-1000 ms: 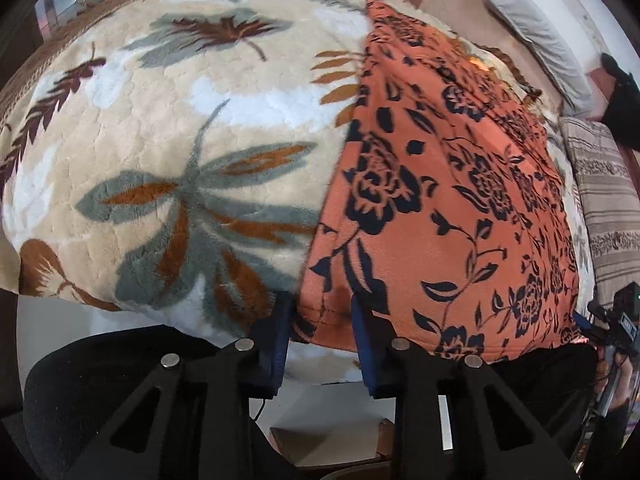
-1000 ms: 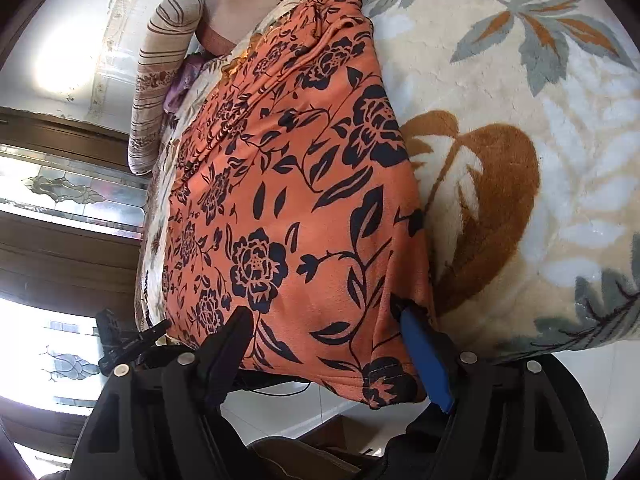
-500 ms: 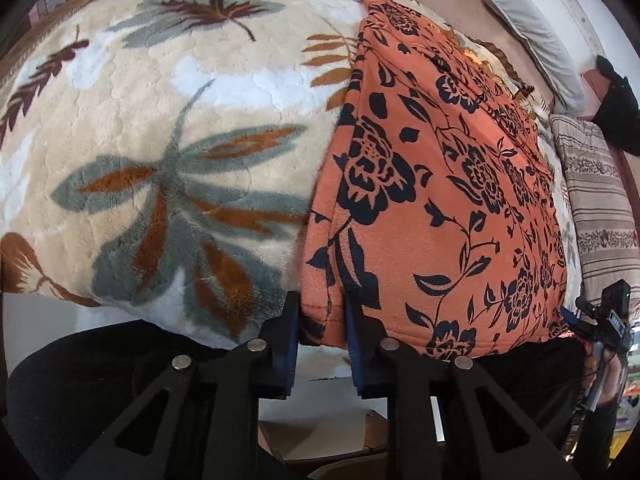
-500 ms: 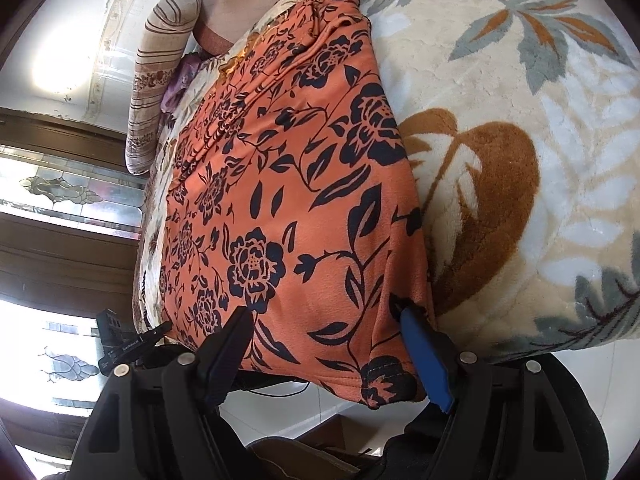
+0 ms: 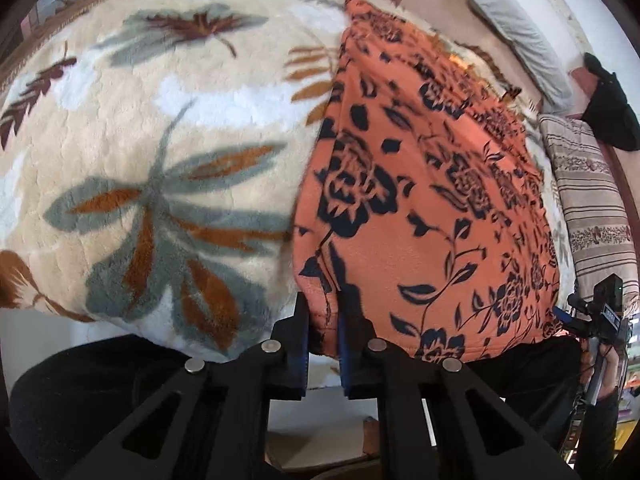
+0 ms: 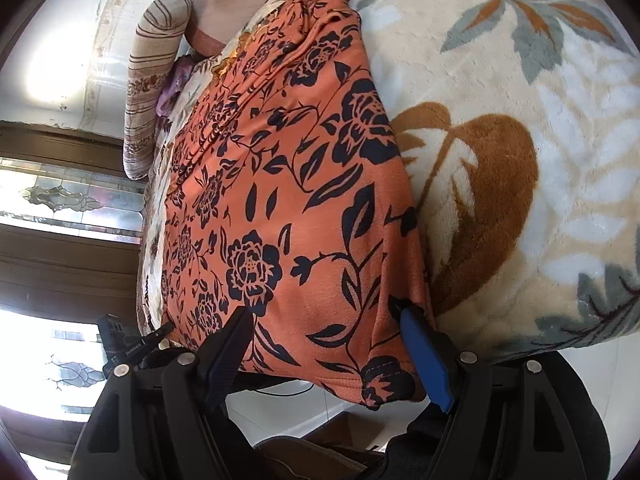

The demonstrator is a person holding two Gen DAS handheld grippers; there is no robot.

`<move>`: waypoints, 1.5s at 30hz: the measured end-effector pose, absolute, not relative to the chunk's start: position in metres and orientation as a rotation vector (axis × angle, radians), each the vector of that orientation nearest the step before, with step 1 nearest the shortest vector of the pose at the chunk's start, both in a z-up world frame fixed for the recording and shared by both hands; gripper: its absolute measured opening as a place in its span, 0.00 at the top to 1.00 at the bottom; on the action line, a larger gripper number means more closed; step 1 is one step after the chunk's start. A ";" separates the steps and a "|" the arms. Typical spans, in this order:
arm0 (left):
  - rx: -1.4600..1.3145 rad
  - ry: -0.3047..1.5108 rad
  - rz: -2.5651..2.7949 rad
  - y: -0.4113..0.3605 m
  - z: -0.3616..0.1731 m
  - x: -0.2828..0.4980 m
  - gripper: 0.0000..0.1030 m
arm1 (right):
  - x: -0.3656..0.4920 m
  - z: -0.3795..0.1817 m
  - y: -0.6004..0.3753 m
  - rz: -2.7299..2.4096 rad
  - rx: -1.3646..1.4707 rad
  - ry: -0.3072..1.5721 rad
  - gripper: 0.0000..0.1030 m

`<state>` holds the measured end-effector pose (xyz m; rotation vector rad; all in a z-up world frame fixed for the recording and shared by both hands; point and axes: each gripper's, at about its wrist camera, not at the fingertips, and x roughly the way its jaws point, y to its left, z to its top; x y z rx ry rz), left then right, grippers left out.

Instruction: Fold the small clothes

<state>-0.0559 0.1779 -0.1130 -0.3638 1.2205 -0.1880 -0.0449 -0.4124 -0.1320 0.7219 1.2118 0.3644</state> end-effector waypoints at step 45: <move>-0.290 1.185 -0.203 0.166 -0.098 -0.028 0.91 | -0.046 -0.128 -0.433 0.279 0.662 1.298 0.93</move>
